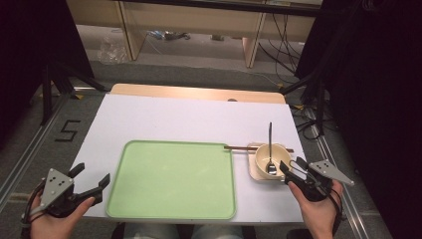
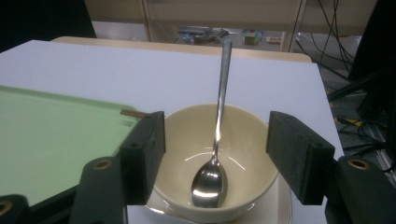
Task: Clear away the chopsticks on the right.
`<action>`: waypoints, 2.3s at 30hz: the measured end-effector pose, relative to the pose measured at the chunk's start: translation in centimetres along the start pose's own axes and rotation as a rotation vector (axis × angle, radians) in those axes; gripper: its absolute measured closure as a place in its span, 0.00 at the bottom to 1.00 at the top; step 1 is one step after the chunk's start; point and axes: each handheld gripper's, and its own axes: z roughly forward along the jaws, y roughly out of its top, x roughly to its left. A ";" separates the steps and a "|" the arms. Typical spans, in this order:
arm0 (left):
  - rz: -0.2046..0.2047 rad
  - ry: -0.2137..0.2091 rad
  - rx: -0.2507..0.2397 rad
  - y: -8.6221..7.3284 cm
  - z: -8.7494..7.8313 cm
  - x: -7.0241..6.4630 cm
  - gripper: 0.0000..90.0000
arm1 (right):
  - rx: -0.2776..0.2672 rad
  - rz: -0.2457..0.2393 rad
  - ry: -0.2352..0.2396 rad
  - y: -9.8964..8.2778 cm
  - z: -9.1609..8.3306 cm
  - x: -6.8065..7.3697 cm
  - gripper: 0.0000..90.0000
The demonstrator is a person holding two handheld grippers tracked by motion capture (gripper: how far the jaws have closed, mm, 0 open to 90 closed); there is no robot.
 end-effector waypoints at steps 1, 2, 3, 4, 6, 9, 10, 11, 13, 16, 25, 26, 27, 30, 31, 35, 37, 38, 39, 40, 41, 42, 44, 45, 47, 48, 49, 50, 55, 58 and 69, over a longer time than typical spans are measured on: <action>0.001 -0.001 0.005 0.0 0.1 0.0 0.20 | 0.001 -0.026 -0.009 0.0 0.0 -0.2 0.44; -0.001 -0.005 0.003 0.0 0.1 0.0 0.21 | 0.001 -0.011 -0.001 0.1 0.2 0.0 0.45; 0.001 -0.008 0.002 0.0 0.2 0.0 0.21 | 0.010 -0.026 -0.004 0.2 0.2 -0.1 0.46; 0.002 -0.015 0.003 0.0 0.1 -0.1 0.22 | 0.018 -0.019 0.015 0.4 0.5 0.1 0.51; 0.004 -0.019 0.001 0.0 0.1 -0.2 0.23 | 0.033 -0.043 0.012 0.9 0.6 0.3 0.56; -0.006 -0.035 0.007 -0.2 0.0 -0.1 0.24 | 0.065 -0.049 0.070 1.6 1.1 0.9 0.61; -0.005 -0.038 0.005 -0.3 -0.2 0.0 0.25 | 0.049 -0.066 0.040 1.8 1.3 1.2 0.63; -0.008 -0.034 0.002 -0.2 -0.2 0.0 0.25 | 0.061 -0.103 0.052 2.2 1.6 1.3 0.63; -0.005 -0.034 -0.001 -0.2 -0.4 0.0 0.25 | 0.073 -0.098 0.069 2.8 2.4 2.0 0.63; -0.005 -0.033 0.001 -0.2 -0.3 -0.1 0.26 | 0.094 -0.122 0.080 3.8 3.7 2.5 0.70; -0.010 -0.047 0.011 -0.3 -0.1 0.0 0.29 | 0.278 -0.124 0.102 6.0 8.4 4.0 1.00; -0.010 -0.049 0.011 -0.3 -0.1 0.0 0.30 | 0.302 -0.136 0.109 6.1 9.0 4.0 1.00; -0.011 -0.050 0.012 -0.3 -0.1 0.0 0.30 | 0.353 -0.109 0.084 6.3 9.4 4.3 1.00; -0.005 -0.055 0.015 -0.3 -0.1 -0.1 0.30 | 0.443 -0.108 0.064 6.7 11.3 4.6 1.00; -0.003 -0.057 0.017 -0.3 0.0 -0.1 0.30 | 0.462 -0.082 0.046 6.9 11.9 4.9 1.00; -0.005 -0.061 0.016 -0.3 0.0 -0.1 0.31 | 0.527 -0.101 0.050 7.2 15.0 4.9 1.00; -0.006 -0.061 0.017 -0.3 0.0 -0.1 0.31 | 0.568 -0.105 0.036 7.3 16.2 5.1 1.00; -0.008 -0.062 0.017 -0.3 0.1 -0.1 0.31 | 0.592 -0.101 0.036 7.2 16.7 5.2 1.00; -0.008 -0.063 0.017 -0.3 0.1 -0.1 0.31 | 0.621 -0.093 0.029 7.1 17.3 5.4 1.00; -0.008 -0.063 0.017 -0.3 0.1 -0.1 0.31 | 0.653 -0.075 0.009 7.0 17.7 5.6 1.00; -0.008 -0.064 0.017 -0.3 0.1 -0.1 0.31 | 0.666 -0.074 -0.006 6.9 18.1 5.7 1.00; -0.006 -0.064 0.018 -0.3 0.1 -0.1 0.31 | 0.683 -0.070 -0.014 6.8 18.3 5.8 1.00; -0.006 -0.065 0.019 -0.3 0.1 -0.1 0.31 | 0.697 -0.100 -0.012 6.5 18.9 5.6 1.00; -0.006 -0.065 0.021 -0.3 0.1 -0.1 0.31 | 0.703 -0.085 -0.032 6.4 19.1 5.7 1.00; 0.000 -0.067 0.024 -0.3 0.1 -0.1 0.31 | 0.726 -0.062 -0.037 6.3 19.3 5.6 1.00; 0.000 -0.067 0.024 -0.3 0.1 -0.2 0.31 | 0.724 -0.102 -0.030 6.2 19.5 5.4 1.00; 0.000 -0.067 0.023 -0.3 0.1 -0.2 0.31 | 0.719 -0.126 -0.021 6.1 19.7 5.2 1.00; 0.000 -0.066 0.023 -0.3 0.1 -0.2 0.31 | 0.727 -0.126 -0.023 6.0 19.8 5.1 1.00; -0.001 -0.067 0.023 -0.4 0.2 -0.2 0.31 | 0.748 -0.102 -0.030 5.9 19.9 5.2 1.00; -0.001 -0.066 0.022 -0.3 0.2 -0.2 0.31 | 0.763 -0.137 -0.013 6.0 20.0 4.8 1.00; -0.002 -0.067 0.022 -0.4 0.2 -0.3 0.31 | 0.748 -0.142 -0.023 5.9 20.5 4.9 1.00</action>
